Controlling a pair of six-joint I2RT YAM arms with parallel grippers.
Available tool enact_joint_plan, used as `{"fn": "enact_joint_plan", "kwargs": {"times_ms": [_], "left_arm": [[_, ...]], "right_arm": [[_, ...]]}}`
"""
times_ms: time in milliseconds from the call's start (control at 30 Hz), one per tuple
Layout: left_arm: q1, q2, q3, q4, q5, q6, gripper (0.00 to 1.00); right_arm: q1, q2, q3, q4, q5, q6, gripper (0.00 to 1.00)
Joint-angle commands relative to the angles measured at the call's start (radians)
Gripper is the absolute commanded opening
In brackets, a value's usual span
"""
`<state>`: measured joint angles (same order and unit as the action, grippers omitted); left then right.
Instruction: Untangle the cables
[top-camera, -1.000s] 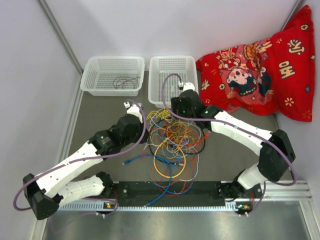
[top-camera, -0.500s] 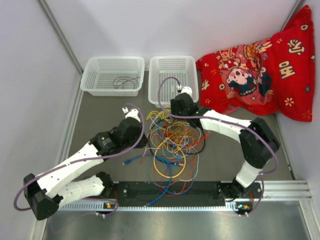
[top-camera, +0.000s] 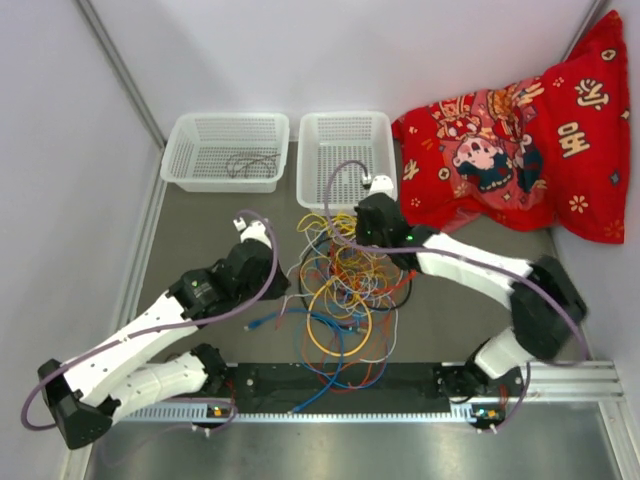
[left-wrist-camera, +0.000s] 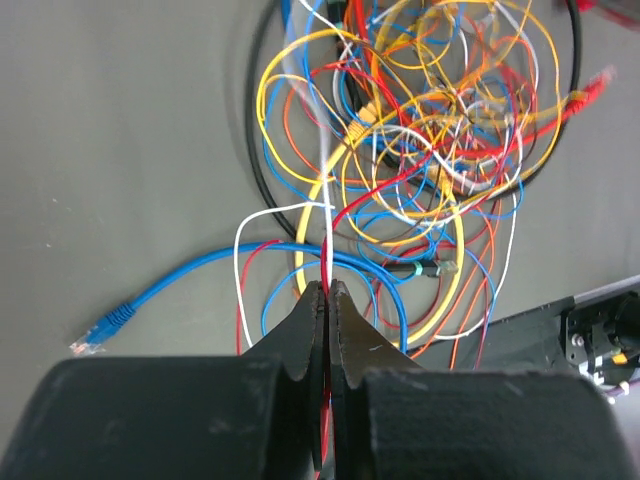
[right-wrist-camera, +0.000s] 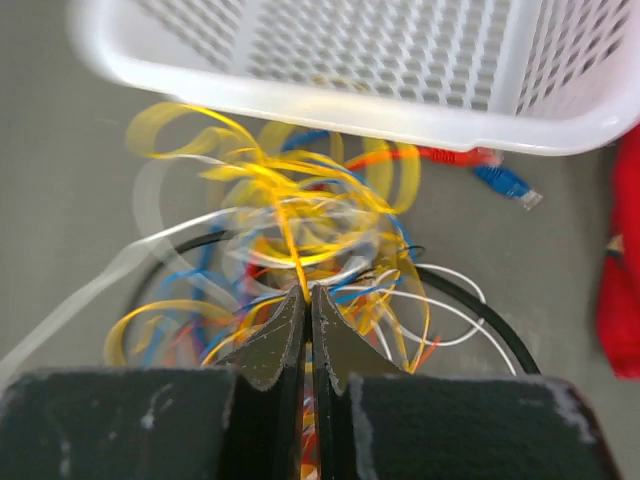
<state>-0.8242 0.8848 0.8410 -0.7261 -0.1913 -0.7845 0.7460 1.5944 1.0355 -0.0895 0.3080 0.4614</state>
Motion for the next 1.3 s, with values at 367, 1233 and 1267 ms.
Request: {"fn": "enact_joint_plan", "kwargs": {"times_ms": [367, 1233, 1267], "left_arm": [[-0.003, 0.016, 0.148, 0.031, -0.316, 0.140, 0.99], [-0.004, 0.250, -0.082, 1.332, 0.262, 0.254, 0.98], [-0.004, 0.265, -0.069, 1.356, 0.277, 0.251, 0.98]], "right_arm": [[0.274, -0.795, -0.083, -0.330, 0.102, -0.058, 0.00], [0.274, -0.654, 0.672, -0.503, -0.118, -0.127, 0.00], [0.276, -0.654, 0.673, -0.498, -0.128, -0.121, 0.00]]}}
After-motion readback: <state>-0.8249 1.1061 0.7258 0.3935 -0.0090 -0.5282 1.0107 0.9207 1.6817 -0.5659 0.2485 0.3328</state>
